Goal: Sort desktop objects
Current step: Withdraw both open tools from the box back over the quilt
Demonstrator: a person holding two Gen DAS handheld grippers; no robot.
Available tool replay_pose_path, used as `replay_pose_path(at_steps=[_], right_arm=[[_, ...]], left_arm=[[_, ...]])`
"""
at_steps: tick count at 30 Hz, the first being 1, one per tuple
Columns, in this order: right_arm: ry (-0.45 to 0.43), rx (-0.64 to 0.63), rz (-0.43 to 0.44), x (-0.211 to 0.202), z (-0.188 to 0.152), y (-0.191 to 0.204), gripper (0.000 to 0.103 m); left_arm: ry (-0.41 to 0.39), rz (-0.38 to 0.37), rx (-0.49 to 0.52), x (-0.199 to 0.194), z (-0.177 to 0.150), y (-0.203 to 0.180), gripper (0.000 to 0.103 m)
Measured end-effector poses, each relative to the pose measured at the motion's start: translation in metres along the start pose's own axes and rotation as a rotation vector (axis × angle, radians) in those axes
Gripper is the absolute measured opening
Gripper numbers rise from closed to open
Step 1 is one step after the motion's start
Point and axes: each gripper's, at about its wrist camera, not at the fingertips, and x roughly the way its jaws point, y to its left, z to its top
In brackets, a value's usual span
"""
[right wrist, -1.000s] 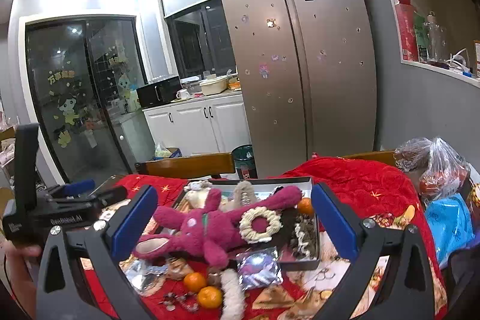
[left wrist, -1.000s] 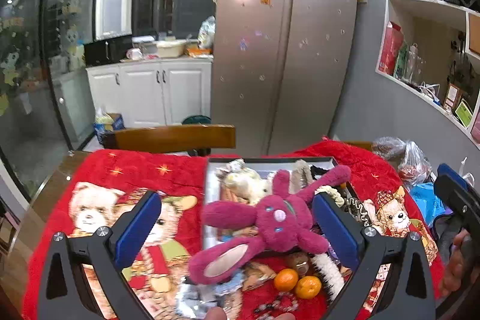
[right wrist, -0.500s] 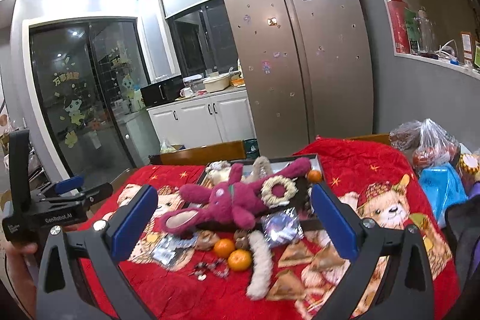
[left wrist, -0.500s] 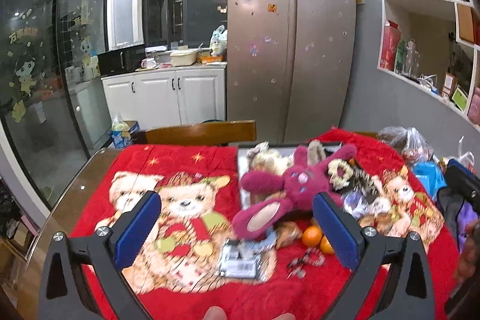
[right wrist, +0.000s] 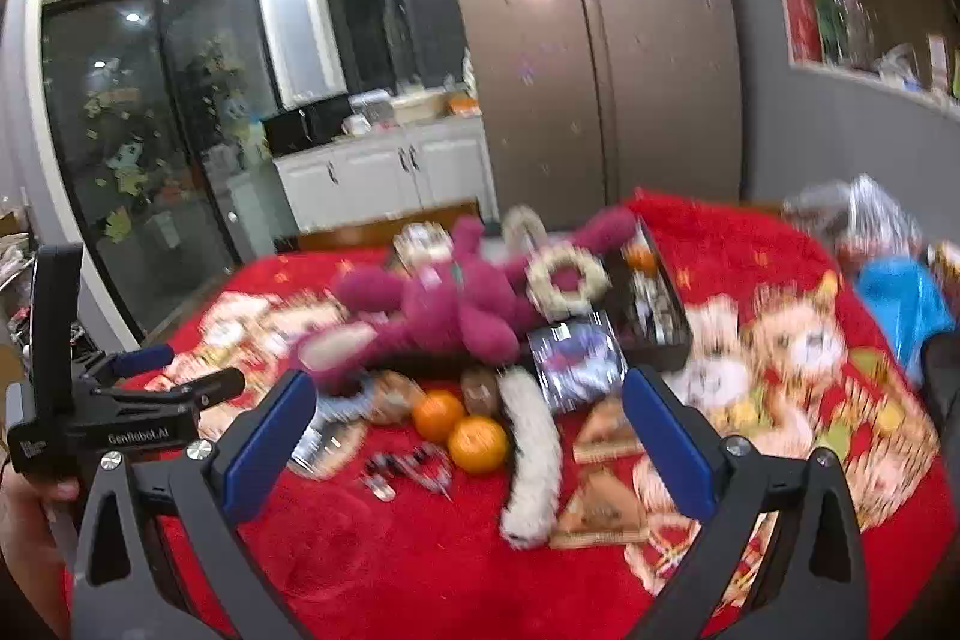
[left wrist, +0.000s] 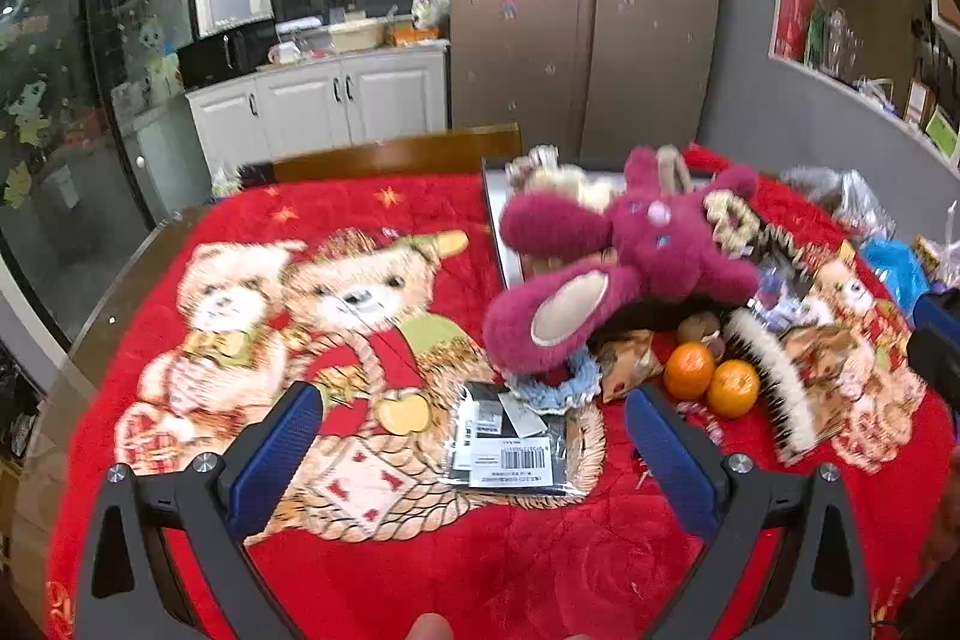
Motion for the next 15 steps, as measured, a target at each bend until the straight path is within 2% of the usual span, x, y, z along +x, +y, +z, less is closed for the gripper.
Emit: replay_pose_path(at_steps=[5, 8, 15], right_arm=[[0.076, 0.004, -0.053, 0.034, -0.023, -0.016, 0.103], [0.100, 0.008, -0.044, 0.047, -0.029, -0.020, 0.103], [0.156, -0.047, -0.070, 0.076, -0.042, -0.015, 0.103]], left_arm=[[0.070, 0.008, 0.026, 0.034, -0.008, -0.006, 0.103], [0.100, 0.011, 0.057, 0.047, -0.012, -0.009, 0.103], [0.159, 0.012, 0.050, 0.071, -0.020, -0.003, 0.103]])
